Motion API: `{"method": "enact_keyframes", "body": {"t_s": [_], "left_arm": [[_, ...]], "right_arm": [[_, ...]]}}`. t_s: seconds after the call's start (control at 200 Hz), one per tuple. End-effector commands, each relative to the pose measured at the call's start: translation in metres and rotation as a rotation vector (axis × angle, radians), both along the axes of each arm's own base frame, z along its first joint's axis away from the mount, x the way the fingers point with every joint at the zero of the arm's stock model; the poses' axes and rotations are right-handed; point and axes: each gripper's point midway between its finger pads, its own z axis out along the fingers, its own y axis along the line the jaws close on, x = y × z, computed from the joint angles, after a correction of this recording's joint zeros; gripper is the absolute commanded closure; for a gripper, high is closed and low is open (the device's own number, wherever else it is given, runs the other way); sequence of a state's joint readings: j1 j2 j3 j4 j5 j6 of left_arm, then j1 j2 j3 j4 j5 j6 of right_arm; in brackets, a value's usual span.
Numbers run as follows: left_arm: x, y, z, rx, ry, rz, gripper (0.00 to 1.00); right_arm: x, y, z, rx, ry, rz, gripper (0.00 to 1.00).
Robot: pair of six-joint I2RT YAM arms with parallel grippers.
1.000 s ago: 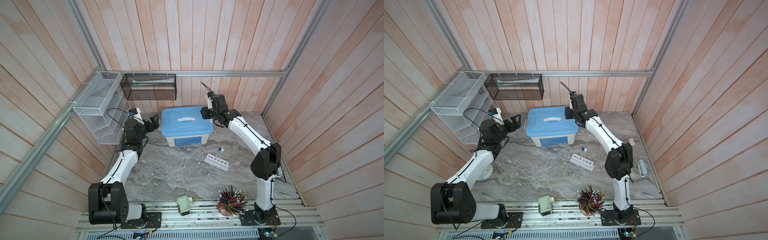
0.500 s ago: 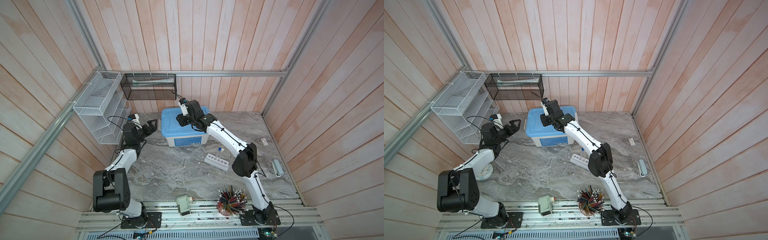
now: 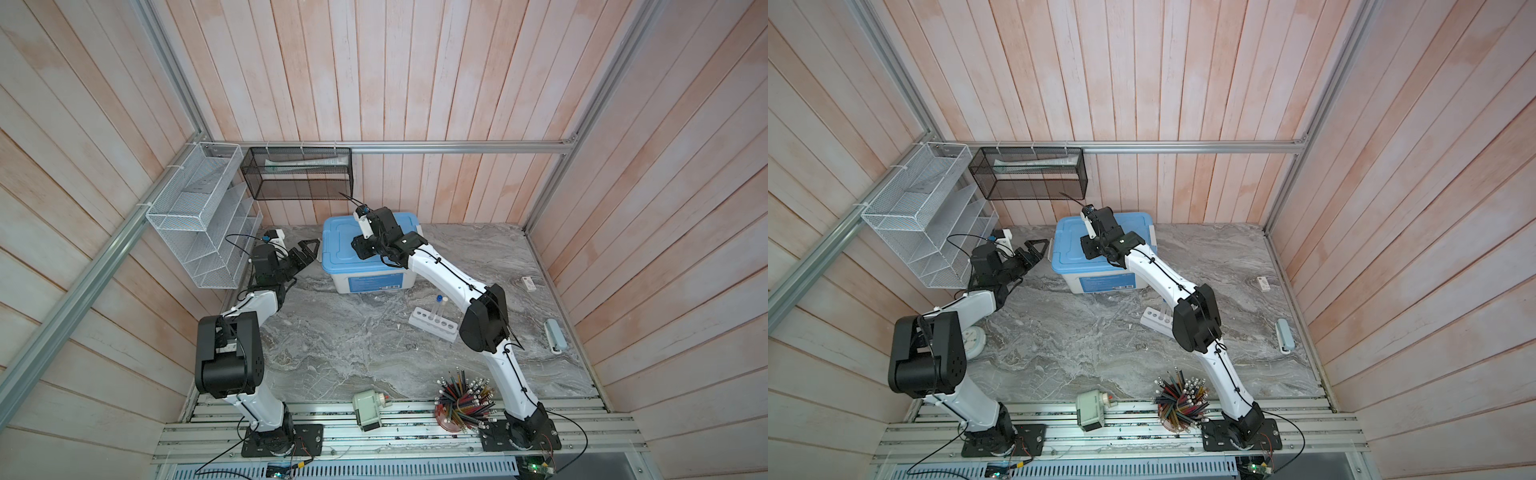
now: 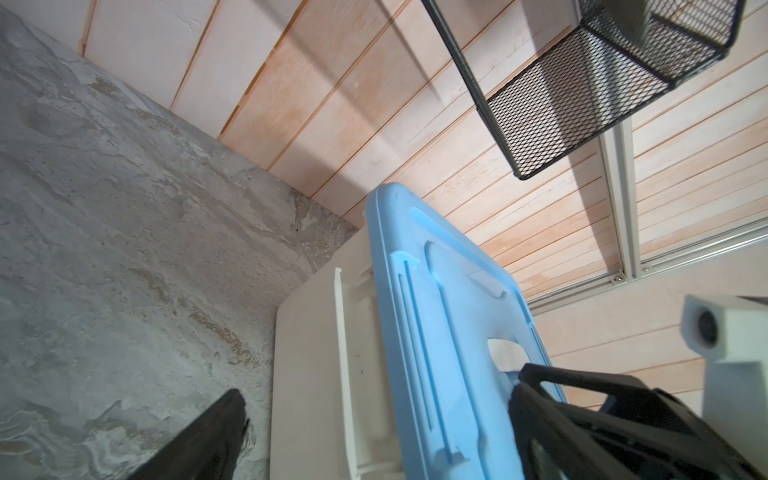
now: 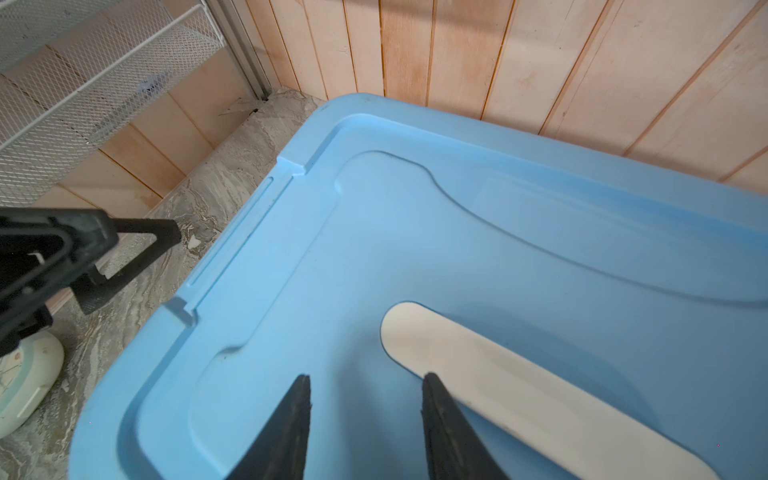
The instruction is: Organize the chemistry lab equipment
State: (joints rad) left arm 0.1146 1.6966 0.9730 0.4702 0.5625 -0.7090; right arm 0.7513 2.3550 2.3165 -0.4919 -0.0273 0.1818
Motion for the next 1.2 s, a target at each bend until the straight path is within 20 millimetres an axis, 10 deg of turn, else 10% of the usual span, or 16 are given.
{"method": "enact_keyframes", "body": {"t_s": [0.0,1.195], "left_arm": [[0.007,-0.010,0.013,-0.020,-0.048,-0.047,0.00],[0.019,-0.055,0.008,-0.050,-0.046,-0.187,0.10]], "right_arm": [[-0.009,0.006,-0.028,-0.032,0.041,0.020,0.55],[-0.017,0.006,-0.048,-0.031,0.084,0.019,0.56]]}}
